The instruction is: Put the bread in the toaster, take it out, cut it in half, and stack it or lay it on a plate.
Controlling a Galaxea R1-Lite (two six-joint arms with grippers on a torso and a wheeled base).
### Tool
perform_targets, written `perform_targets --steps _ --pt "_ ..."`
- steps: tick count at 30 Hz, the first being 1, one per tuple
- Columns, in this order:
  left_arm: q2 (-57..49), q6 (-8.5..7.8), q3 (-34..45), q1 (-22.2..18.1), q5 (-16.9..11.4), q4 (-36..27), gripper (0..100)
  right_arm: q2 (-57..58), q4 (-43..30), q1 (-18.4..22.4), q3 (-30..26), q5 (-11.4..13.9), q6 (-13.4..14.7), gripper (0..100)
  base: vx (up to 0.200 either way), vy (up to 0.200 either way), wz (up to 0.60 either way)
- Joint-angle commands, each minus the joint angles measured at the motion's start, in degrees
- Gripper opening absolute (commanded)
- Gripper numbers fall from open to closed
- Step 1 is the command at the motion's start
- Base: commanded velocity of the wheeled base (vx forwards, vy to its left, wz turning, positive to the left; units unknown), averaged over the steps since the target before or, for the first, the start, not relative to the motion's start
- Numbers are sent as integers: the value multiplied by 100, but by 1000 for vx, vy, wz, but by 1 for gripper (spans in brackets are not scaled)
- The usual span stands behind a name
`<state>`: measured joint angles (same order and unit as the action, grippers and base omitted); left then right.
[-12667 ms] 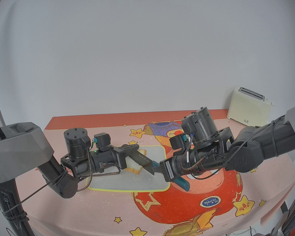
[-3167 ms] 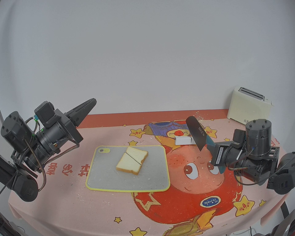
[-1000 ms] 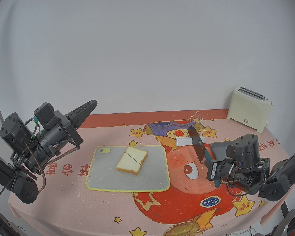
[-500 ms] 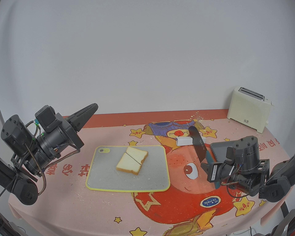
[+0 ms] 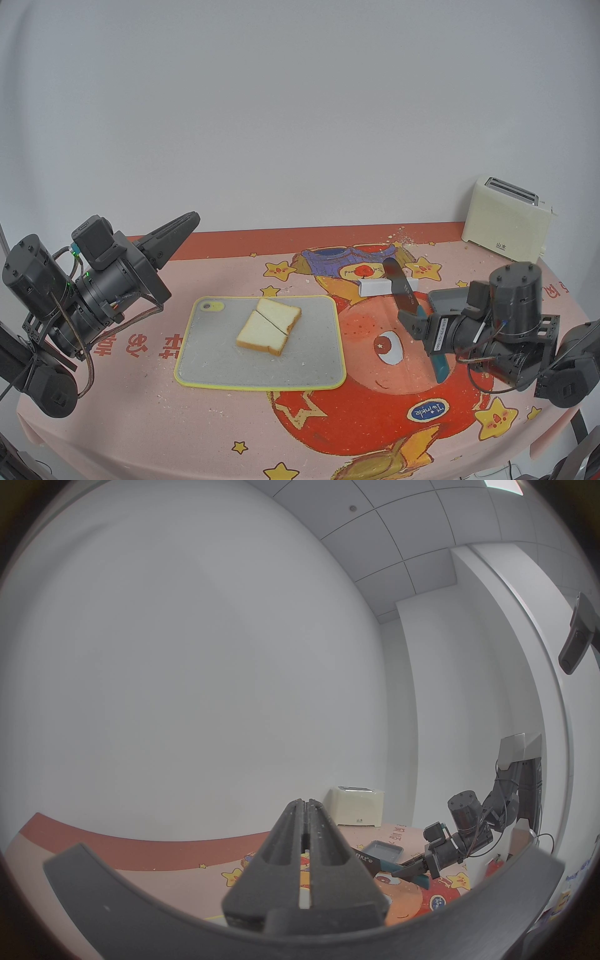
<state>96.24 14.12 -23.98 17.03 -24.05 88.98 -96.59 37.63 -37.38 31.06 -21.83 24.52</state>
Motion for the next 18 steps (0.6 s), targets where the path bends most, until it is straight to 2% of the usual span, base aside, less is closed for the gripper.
perform_targets --steps 1,3,5,6,8,11,12,13,16,18 --pt "35 3 51 -24 -3 102 0 500 376 -94 67 56 -377 100 0 0 0" --pt "26 21 60 -42 6 102 0 562 666 -200 102 109 -606 100 0 0 0" --pt "26 30 69 -51 6 102 0 562 754 -235 111 144 -659 100 0 0 0" --pt "26 39 95 -51 15 -47 0 571 1018 -420 111 452 -843 100 0 0 0" --pt "0 65 218 -33 23 -460 0 536 1062 -648 155 962 -1063 100 0 0 0" --pt "-9 188 245 -7 59 -1049 0 281 992 -745 401 1120 -1107 100 0 0 0" --pt "-18 267 245 11 85 -1251 0 96 939 -771 515 1155 -1107 100 0 0 0" --pt "-18 425 253 72 120 -1541 0 -159 789 -780 770 1173 -1107 100 0 0 0" --pt "-18 750 262 231 129 -1858 0 -466 306 -789 1394 1260 -1089 100 0 0 0" --pt "-18 988 271 371 129 -1955 0 -660 -309 -789 1930 1410 -1054 100 0 0 0"
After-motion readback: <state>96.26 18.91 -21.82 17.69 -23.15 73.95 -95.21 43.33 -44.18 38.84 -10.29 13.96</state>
